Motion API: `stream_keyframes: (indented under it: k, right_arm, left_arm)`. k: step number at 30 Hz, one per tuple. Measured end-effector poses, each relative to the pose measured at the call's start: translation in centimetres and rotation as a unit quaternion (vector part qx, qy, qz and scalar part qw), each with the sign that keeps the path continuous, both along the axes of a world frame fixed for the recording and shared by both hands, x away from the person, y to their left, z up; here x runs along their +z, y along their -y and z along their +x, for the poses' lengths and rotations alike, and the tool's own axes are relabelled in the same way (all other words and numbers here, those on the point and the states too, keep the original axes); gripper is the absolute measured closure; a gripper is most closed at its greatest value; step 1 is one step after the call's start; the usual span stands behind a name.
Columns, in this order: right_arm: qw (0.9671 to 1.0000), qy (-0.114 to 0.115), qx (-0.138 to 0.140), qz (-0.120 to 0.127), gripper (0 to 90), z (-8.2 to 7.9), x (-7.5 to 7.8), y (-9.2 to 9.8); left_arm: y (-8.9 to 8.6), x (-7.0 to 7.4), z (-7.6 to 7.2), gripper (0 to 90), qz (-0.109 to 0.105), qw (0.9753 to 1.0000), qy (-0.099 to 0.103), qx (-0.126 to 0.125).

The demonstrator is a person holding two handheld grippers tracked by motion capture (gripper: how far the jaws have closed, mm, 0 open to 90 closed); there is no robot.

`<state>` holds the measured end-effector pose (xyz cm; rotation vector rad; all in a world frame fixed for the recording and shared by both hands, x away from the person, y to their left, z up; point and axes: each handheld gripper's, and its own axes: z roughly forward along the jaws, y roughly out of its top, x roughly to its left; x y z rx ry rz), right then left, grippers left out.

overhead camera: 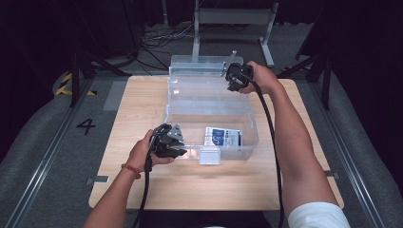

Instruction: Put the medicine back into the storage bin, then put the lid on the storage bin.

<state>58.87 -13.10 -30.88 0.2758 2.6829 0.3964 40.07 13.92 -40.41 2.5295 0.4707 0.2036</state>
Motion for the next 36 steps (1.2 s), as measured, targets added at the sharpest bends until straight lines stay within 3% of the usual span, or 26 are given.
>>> stream_keyframes:
  k: [6,13,18,25,31,36]
  right_arm:
    - [0.9997,-0.002,0.003,0.025,81.1,0.0,-0.1,0.4]
    - [0.9995,0.002,0.006,0.031,83.3,-0.4,-0.1,0.4]
    - [0.9984,0.003,0.02,0.053,85.2,-0.9,0.1,0.3]
    - [0.9981,0.005,0.038,0.048,87.1,-1.6,0.8,0.3]
    - [0.9987,0.004,0.04,0.031,88.1,-2.5,1.2,0.2]
    - [0.9985,0.011,0.044,0.032,88.7,-3.2,1.4,0.2]
  left_arm:
    - [-0.1,-0.1,-0.1,72.0,-0.01,0.9999,0.005,0.002]
    - [-0.1,-0.2,-0.5,72.3,-0.025,0.9996,0.008,0.009]
    - [-0.2,-0.3,-0.7,72.0,-0.037,0.9992,0.015,0.01]
    - [-0.1,-0.4,-1.1,71.6,-0.054,0.9983,0.018,0.012]
    - [0.0,-0.4,-1.2,71.6,-0.054,0.9983,0.02,0.008]
    - [0.2,-0.4,-1.4,70.6,-0.05,0.9984,0.022,0.011]
